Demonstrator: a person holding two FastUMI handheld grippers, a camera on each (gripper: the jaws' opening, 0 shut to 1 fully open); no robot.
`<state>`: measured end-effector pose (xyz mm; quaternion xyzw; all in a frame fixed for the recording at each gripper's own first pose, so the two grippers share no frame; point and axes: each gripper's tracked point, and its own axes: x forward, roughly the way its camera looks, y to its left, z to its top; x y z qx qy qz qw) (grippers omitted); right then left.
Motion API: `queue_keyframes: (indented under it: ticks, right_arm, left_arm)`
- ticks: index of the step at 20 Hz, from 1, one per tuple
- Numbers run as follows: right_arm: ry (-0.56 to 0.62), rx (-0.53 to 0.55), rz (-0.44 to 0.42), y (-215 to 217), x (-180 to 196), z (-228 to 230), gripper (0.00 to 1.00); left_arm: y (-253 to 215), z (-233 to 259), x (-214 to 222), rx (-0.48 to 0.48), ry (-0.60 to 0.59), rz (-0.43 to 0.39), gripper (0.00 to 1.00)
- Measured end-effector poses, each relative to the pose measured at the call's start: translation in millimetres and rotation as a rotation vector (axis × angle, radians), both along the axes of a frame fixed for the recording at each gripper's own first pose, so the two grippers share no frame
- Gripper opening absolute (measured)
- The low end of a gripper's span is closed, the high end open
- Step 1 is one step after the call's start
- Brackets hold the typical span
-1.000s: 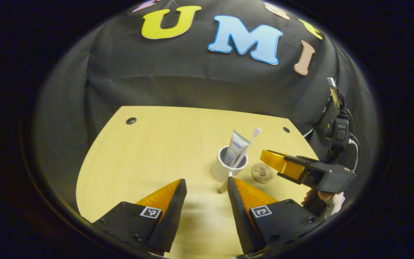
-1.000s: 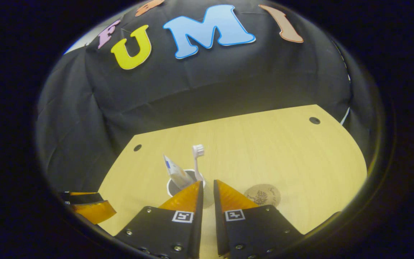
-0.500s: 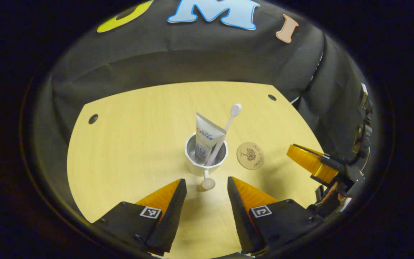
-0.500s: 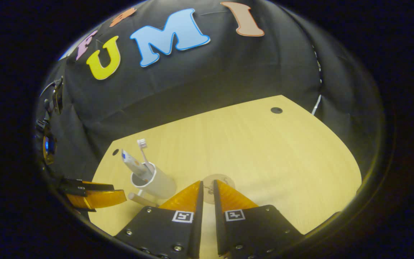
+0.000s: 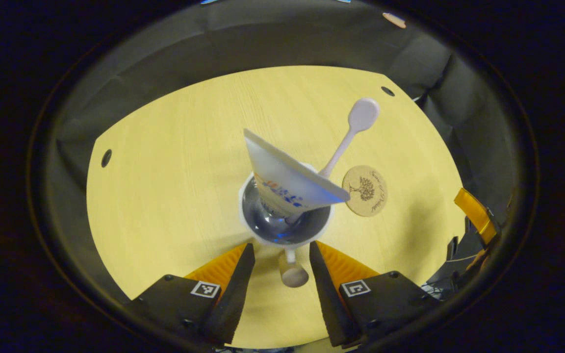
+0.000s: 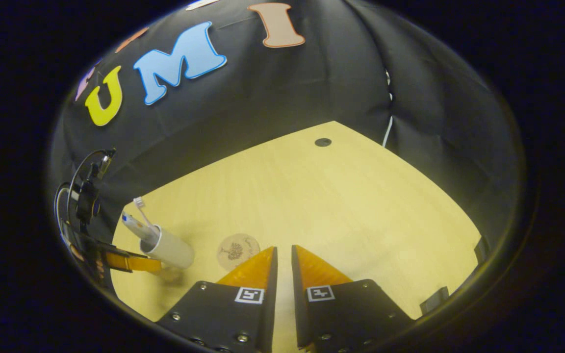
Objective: Put the toothbrush and toothpaste on the desktop into the cup, then pick up the cup and place it on the coaster on the desktop.
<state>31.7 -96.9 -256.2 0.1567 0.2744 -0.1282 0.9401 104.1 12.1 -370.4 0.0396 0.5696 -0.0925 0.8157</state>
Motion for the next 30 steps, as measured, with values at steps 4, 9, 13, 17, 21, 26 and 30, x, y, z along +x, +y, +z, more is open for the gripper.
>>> queue_keyframes:
  ticks: [4,9,13,17,21,26,30]
  right_arm:
    - [0.025,0.000,-0.016,-11,-4,-8,0.18]
    - [0.051,-0.002,-0.014,-19,-6,-14,0.18]
    - [0.065,0.008,-0.001,-19,-1,-19,0.18]
    - [0.068,0.003,0.011,-20,-1,-19,0.18]
    - [0.071,0.009,0.004,-22,-2,-19,0.18]
    - [0.072,0.019,-0.033,-34,-9,-18,0.18]
    - [0.072,0.028,-0.077,-46,-17,-18,0.18]
  left_arm:
    - [-8,-19,9,0.008,0.046,0.003,0.75]
    - [-5,-37,5,-0.030,0.092,0.065,0.49]
    - [-7,-37,6,-0.018,0.074,0.073,0.36]
    - [-23,-29,3,-0.049,0.061,0.071,0.36]
    - [-52,-15,12,-0.036,0.021,-0.002,0.34]
    - [-104,-14,13,-0.051,0.020,-0.091,0.35]
    - [-127,-10,16,-0.051,0.036,-0.123,0.36]
